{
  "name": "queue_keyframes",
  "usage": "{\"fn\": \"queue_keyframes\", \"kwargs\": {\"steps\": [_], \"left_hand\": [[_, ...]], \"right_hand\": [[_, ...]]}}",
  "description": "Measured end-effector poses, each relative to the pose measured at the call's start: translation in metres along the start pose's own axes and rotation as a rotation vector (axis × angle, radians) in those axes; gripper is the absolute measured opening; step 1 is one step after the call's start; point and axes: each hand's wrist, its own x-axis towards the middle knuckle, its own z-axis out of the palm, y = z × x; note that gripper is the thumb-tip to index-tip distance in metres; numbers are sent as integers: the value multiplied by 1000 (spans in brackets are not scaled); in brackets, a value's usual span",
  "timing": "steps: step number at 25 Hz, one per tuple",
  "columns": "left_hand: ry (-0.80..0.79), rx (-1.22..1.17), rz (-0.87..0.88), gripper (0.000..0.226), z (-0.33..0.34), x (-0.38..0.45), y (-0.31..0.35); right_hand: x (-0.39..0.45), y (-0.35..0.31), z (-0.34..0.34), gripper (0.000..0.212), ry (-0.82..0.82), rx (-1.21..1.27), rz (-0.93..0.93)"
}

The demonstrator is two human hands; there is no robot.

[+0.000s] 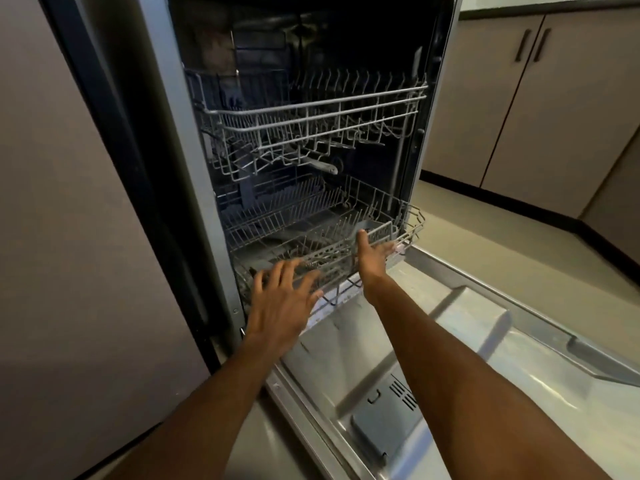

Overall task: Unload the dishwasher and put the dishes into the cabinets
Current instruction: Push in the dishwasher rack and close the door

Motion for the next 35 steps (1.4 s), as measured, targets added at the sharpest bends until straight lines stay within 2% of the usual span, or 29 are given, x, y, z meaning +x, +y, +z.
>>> {"fn": "queue_keyframes", "kwargs": {"steps": [5,7,8,10,11,13,15,19,23,25,27,29,32,34,35], "left_hand": [[69,44,70,47,13,10,-11],[65,56,60,45,16,18,-23],[56,27,0,47,17,24,-30],[9,-18,-118,67,18,31,-34],[-18,-26,-147,77,19,32,-31],[-50,-25,-149,86,21,36,-25],[-60,-25,-135,90,20,38,-24],[-105,-37,-145,90,16,38,-26],[-249,-51,-94,70,2,41,-29],[-200,-6,-23,71,-2,31,-27],[-59,-5,98,75,-2,17,-11],[59,-124,293,71,-2,1,38],[148,-297,650,63,-7,-31,149],[86,-409,776,69,-17,-63,224],[-11,-475,775,77,-24,-82,257]], "right_hand": [[20,8,31,92,149,-56,-6],[32,6,29,98,98,-94,-13],[44,3,27,99,41,-90,-7],[57,-5,24,98,-93,-134,9],[58,-2,25,106,-136,-189,-4],[60,10,35,117,-180,-246,-25],[63,15,35,114,-183,-276,-75],[51,11,15,104,-175,-411,-137],[-14,22,-24,97,-248,-505,-274],[-42,28,-65,94,-279,-625,-315],[-69,36,-111,89,-228,-771,-357],[-100,48,-170,84,-103,-945,-399],[-140,66,-265,79,90,-1180,-431],[-160,77,-320,76,146,-1318,-422],[-167,82,-342,75,168,-1374,-404]]}}
